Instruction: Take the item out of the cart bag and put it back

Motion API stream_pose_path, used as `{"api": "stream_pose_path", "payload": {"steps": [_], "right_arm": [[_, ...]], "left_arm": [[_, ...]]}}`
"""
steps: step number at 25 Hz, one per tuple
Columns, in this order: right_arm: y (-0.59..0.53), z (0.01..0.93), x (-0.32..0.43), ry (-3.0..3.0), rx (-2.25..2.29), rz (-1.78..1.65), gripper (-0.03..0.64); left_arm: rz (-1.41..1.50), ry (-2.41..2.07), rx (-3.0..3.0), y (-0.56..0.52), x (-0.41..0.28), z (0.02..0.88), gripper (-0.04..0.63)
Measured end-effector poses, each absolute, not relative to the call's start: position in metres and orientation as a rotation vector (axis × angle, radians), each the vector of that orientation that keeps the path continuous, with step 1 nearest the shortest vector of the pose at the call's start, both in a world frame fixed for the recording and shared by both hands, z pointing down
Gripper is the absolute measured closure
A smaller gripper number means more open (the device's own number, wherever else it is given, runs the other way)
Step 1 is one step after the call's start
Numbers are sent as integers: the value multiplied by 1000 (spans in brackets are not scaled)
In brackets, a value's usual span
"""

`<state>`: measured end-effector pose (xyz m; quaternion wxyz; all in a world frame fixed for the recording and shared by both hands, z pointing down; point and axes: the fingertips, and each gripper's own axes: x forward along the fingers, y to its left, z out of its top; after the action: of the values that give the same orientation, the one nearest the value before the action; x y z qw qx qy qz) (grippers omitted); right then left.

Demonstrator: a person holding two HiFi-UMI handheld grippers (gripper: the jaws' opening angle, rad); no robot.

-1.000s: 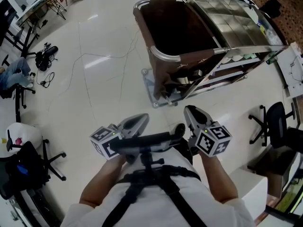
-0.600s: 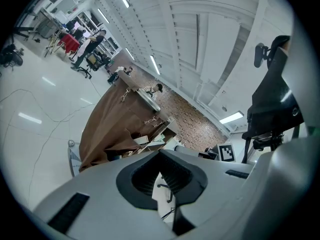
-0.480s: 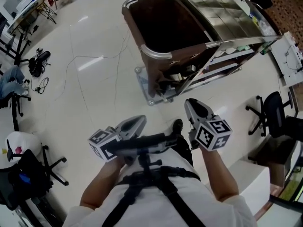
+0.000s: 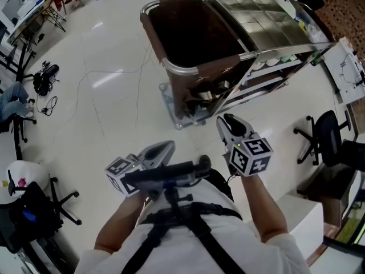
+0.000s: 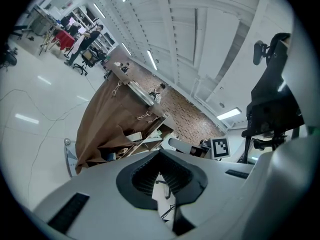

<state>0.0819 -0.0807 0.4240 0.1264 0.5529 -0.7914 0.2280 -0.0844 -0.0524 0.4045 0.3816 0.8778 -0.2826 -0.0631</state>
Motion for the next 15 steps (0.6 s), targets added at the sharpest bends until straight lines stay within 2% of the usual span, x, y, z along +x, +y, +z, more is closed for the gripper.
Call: {"api": "stream_pose_path", "payload": {"steps": [15], "right_arm": [[-119, 435, 108, -2291, 1495, 604, 506]], "left_arm": [[-173, -784, 2238, -61, -48, 395, 592]]}}
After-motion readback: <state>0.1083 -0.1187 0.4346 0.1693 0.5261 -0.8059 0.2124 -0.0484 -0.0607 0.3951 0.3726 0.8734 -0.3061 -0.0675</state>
